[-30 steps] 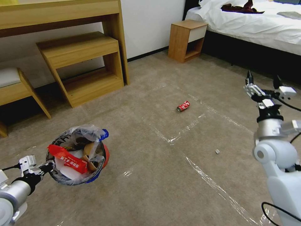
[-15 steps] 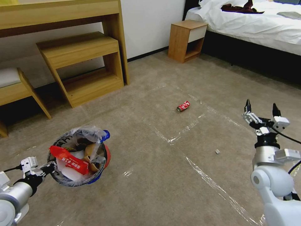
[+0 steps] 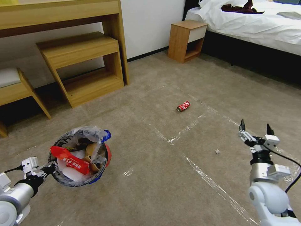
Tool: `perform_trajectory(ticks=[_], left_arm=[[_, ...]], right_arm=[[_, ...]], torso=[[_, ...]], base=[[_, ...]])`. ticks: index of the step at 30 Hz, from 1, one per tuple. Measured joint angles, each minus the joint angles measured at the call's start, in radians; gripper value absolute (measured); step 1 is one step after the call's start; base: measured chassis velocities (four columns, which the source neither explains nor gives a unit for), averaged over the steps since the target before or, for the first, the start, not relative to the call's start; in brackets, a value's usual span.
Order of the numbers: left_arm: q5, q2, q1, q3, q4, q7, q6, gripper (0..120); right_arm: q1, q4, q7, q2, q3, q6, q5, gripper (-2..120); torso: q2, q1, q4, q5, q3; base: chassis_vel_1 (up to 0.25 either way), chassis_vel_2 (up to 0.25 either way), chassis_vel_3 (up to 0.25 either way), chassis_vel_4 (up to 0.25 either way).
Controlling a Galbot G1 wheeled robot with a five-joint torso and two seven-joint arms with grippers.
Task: Pick up the trash bin and place the garbage on the floor into it.
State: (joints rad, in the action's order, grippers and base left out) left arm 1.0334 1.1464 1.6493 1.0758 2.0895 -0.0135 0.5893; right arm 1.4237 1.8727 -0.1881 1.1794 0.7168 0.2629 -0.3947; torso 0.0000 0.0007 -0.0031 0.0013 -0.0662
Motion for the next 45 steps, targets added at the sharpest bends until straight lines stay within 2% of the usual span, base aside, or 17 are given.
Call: perform_trajectory(ticks=[13,32,45], left_arm=[[-0.006,0.005,0.013,0.005,0.009,0.006,-0.003,0],[-0.025,0.014,0.017,0.01,0.026,0.015,-0.01,0],[-0.036,0.014,0.02,-0.002,0.011,0.018,-0.01,0]], right_arm=[[0.026,-0.016,0.008,0.038,-0.029,-0.008,0.079,100],[0.032,0.014,0.01,0.029,0.056,-0.02,0.03,100],[0.039,0.011,0.017,0.052,0.03,-0.004,0.038,100]], torso=[[0.0,0.0,-0.0001,0.0,0.0],[0.0,0.0,0.0,0.0,0.0],[0.0,0.0,0.0001,-0.0001,0.0]], base=[[0.0,0.0,0.0,0.0],[0.0,0.0,0.0,0.0],[0.0,0.0,0.0,0.0]])
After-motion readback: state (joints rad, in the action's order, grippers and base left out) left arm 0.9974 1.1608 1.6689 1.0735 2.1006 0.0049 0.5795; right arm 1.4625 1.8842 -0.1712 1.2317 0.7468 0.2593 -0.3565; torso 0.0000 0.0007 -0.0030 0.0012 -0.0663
